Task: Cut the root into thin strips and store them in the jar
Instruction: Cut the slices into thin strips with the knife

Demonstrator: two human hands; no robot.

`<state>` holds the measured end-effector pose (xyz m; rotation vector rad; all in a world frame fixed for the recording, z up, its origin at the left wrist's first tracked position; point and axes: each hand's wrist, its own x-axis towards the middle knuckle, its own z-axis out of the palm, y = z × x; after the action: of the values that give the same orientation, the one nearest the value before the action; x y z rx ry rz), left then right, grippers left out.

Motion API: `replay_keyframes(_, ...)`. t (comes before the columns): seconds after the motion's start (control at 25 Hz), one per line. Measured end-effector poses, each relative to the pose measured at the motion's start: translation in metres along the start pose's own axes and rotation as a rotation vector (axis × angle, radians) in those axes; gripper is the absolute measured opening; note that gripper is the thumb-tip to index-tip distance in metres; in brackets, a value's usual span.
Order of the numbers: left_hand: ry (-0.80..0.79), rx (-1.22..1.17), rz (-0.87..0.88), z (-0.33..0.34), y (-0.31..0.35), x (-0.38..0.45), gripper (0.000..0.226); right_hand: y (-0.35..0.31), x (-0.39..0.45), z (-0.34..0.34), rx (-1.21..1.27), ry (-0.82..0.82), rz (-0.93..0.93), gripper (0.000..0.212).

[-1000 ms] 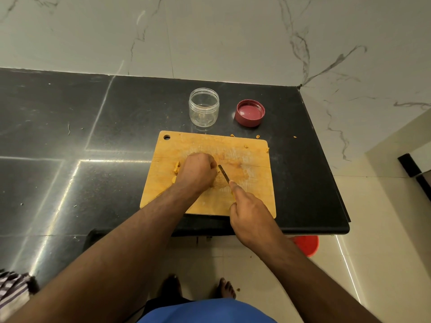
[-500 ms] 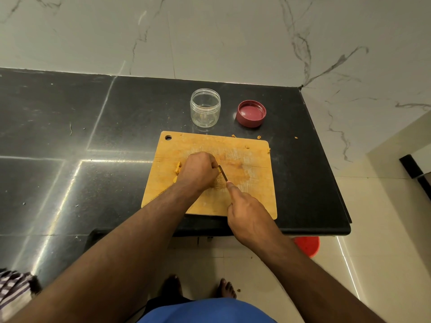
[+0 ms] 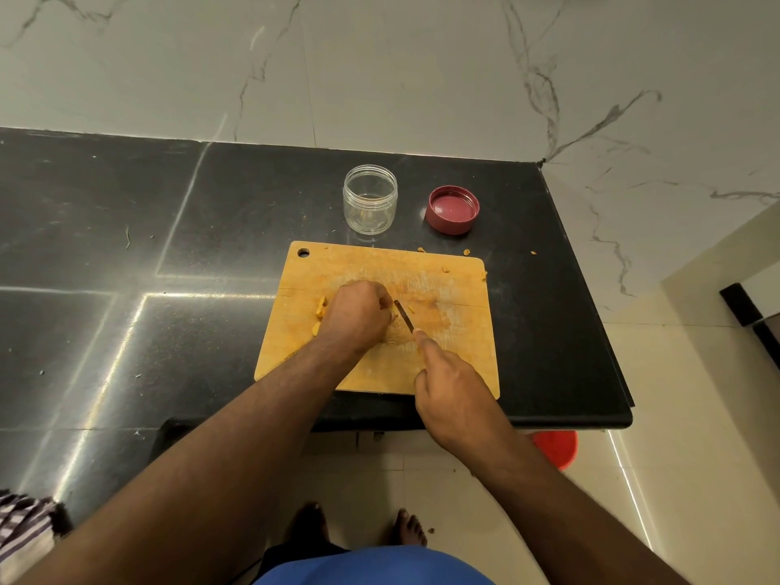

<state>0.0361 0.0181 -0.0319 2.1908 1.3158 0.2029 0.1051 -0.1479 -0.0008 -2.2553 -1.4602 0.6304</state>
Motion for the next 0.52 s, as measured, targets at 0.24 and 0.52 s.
replay_keyframes(0.24, 0.0, 0.003, 0.005, -0.001, 0.0, 0.001, 0.02, -0.002, 0.015, 0.003, -0.068, -0.066, 0.003, 0.056)
replay_keyframes(0.52, -0.02, 0.015, -0.004, -0.002, 0.0, 0.004, 0.014, 0.002, -0.008, 0.004, -0.031, -0.069, 0.02, 0.054)
